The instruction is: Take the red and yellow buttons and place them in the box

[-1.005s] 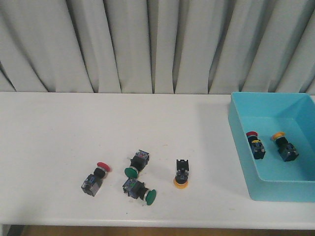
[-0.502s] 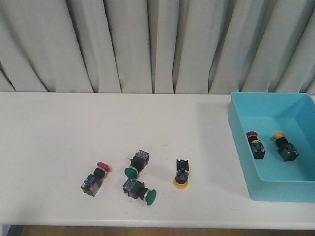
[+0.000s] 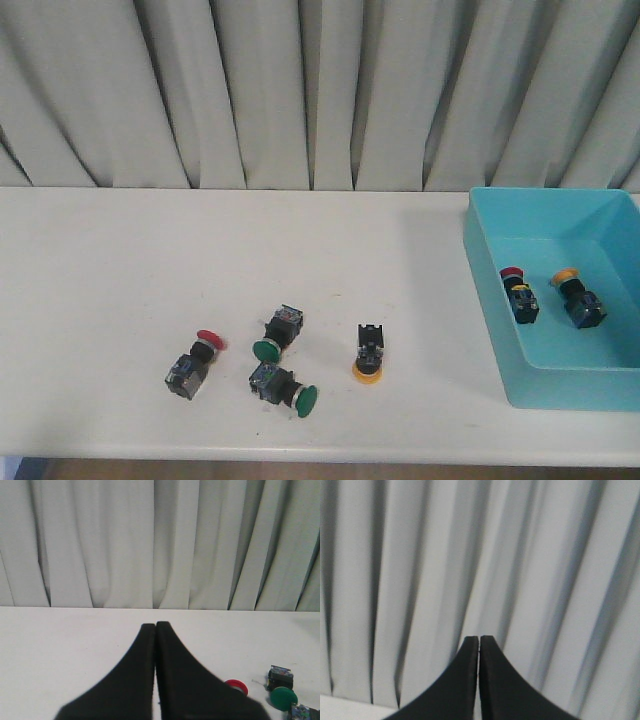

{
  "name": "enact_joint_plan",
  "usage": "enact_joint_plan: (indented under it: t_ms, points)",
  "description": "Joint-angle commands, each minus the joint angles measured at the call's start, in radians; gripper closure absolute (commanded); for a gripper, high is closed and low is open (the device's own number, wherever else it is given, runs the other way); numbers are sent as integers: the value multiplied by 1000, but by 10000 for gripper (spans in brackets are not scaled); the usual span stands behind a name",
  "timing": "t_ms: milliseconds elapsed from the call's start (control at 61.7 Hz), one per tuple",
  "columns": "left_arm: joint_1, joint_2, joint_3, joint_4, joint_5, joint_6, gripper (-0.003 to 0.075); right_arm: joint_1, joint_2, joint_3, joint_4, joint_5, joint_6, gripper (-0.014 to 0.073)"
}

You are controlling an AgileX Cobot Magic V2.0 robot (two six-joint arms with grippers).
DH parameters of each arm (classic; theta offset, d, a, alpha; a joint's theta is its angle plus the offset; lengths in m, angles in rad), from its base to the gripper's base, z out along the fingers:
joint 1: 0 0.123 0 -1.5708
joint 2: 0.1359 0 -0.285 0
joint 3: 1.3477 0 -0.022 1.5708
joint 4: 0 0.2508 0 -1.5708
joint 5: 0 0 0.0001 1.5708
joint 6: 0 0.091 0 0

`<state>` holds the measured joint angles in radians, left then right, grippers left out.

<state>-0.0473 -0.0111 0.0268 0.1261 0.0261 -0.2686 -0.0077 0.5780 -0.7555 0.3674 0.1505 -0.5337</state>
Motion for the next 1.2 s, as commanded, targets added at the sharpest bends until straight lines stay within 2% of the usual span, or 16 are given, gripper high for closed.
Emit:
enact_joint_plan:
  t_ms: [0, 81, 275, 502, 648, 1183]
  points:
    - [-1, -14, 48, -1, -69, -10, 727, 0, -49, 147, -91, -166, 95, 596]
    - [-1, -14, 48, -1, -69, -10, 727, 0, -100, 286, -183, -214, 181, 596]
    - [-1, -14, 48, -1, -69, -10, 727, 1, -288, 571, -416, -212, 475, 596]
    - [-1, -14, 48, -1, -69, -10, 727, 1, -541, 790, -419, -212, 514, 596]
    - [-1, -13, 48, -1, -68, -10, 727, 1, -600, 792, -416, -127, 510, 596]
    - [-1, -13, 48, -1, -67, -10, 727, 1, -600, 792, -384, -129, 510, 596]
